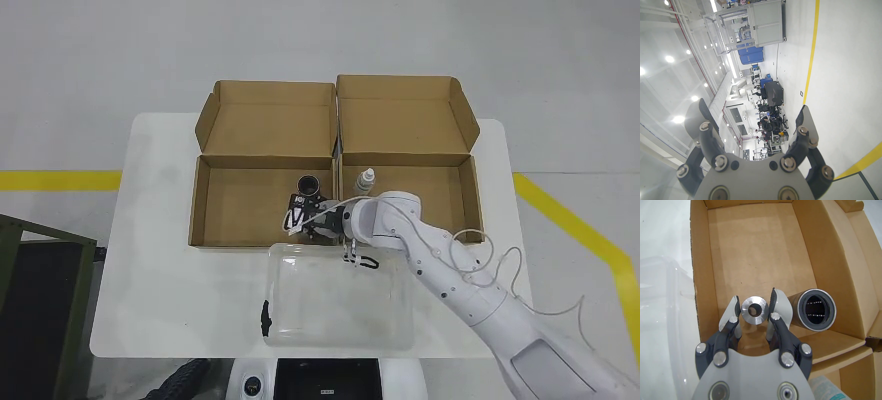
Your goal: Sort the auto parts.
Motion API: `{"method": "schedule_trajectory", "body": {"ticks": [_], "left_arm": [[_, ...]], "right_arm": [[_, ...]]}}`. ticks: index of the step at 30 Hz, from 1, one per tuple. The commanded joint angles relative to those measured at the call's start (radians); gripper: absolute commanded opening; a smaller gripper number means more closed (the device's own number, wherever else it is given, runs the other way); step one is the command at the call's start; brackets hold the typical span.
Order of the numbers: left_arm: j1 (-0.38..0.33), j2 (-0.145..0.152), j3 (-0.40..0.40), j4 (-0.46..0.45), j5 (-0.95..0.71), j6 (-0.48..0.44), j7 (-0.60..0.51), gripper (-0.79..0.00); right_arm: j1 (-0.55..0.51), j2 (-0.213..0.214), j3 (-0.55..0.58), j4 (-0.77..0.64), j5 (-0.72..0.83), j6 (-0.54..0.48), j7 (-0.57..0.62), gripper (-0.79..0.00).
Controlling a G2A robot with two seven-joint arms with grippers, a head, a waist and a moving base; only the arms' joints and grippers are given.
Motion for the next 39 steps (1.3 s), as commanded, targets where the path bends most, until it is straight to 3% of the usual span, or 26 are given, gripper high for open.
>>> {"method": "schedule_trajectory", "body": {"ticks": [1,10,16,27,39], "left_arm": [[0.000,0.000,0.000,0.000,0.000,0.000,0.000,0.000],[0.000,0.000,0.000,0.000,0.000,0.000,0.000,0.000],[0.000,0.000,0.000,0.000,0.000,0.000,0.000,0.000],[0.000,0.000,0.000,0.000,0.000,0.000,0.000,0.000],[0.000,0.000,0.000,0.000,0.000,0.000,0.000,0.000]], "right_arm": [[-0.003,0.001,0.009,-0.014,-0.001,0.000,-0.003,-0.502],[-0.053,0.022,0.097,-0.124,0.015,0.005,-0.018,-0.496],[-0.142,0.052,0.193,-0.252,0.017,0.009,-0.011,-0.493],[-0.411,0.116,0.400,-0.516,-0.064,-0.021,-0.024,-0.453],[-0.759,0.167,0.688,-0.702,-0.169,0.021,-0.220,-0.416]]}}
